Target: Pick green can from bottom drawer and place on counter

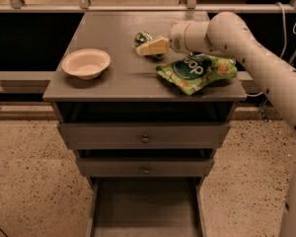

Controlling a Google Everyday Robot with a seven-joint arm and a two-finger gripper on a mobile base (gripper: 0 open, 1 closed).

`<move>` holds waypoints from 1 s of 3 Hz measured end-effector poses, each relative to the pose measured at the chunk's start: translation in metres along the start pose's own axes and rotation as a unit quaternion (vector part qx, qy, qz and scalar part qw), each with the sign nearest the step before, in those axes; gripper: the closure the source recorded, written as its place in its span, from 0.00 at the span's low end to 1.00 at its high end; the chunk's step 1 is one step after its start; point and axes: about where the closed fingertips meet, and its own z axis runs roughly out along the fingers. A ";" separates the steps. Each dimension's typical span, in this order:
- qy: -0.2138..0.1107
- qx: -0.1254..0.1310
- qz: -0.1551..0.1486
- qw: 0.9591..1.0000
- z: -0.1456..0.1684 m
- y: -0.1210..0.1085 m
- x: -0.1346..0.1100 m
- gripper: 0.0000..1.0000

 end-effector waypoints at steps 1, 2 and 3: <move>-0.010 -0.029 -0.065 0.997 -0.011 0.009 -0.019 0.00; -0.020 -0.037 -0.106 0.994 -0.028 0.012 -0.034 0.00; -0.037 -0.026 -0.135 0.990 -0.053 0.011 -0.051 0.00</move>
Offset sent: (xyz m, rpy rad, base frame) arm -0.0387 -0.0144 0.0637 -0.1494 -0.2347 0.1796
